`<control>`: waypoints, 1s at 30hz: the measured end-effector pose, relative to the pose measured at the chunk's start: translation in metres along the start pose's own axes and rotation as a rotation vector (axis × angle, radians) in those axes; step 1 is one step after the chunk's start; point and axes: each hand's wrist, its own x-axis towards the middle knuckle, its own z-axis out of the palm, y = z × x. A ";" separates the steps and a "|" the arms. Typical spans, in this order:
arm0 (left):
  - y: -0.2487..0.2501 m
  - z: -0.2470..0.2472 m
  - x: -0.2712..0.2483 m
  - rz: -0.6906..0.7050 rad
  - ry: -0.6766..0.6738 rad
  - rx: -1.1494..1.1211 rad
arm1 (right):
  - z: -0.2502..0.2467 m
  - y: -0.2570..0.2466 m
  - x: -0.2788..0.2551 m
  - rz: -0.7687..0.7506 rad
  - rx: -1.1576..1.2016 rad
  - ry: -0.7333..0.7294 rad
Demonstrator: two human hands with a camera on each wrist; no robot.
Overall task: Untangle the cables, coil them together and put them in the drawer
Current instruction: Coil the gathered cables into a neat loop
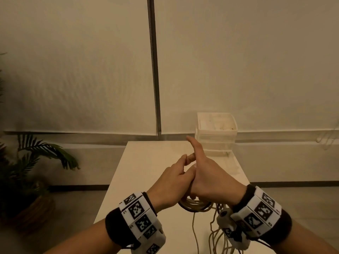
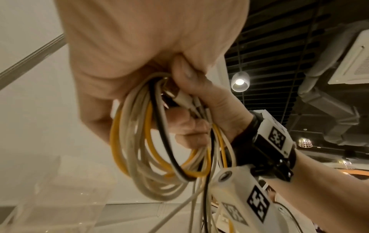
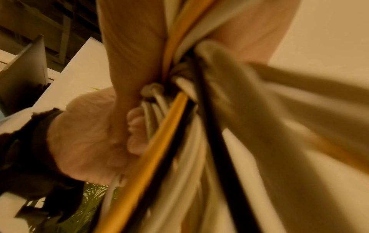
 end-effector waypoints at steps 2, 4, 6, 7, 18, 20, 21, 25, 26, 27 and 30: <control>0.000 0.001 0.001 0.022 0.010 0.010 | -0.001 0.004 0.001 -0.016 0.004 -0.001; -0.003 0.005 0.003 0.030 0.029 0.012 | -0.002 0.008 0.001 -0.029 -0.001 0.008; -0.006 0.010 0.003 0.038 0.041 0.018 | -0.001 0.011 0.001 -0.040 -0.031 0.021; -0.009 0.013 0.003 0.045 0.047 0.006 | 0.000 0.013 0.000 -0.044 -0.050 0.028; -0.015 0.024 0.004 0.039 0.033 -0.168 | 0.010 0.024 -0.008 0.034 -0.051 -0.033; -0.015 0.023 0.008 0.009 0.020 -0.178 | 0.009 0.025 -0.007 0.042 -0.072 -0.040; -0.014 0.022 0.010 -0.001 0.016 -0.180 | 0.008 0.024 -0.007 0.035 -0.086 -0.035; -0.008 0.014 0.022 -0.027 0.010 -0.133 | 0.002 0.019 -0.003 -0.006 -0.124 0.042; -0.005 0.012 0.025 -0.035 0.024 -0.123 | 0.000 0.018 -0.002 -0.017 -0.135 0.081; -0.003 0.010 0.028 -0.036 0.043 -0.128 | -0.001 0.017 0.000 -0.026 -0.145 0.116; 0.005 0.006 0.036 -0.035 0.086 -0.177 | -0.006 0.016 0.004 -0.047 -0.183 0.186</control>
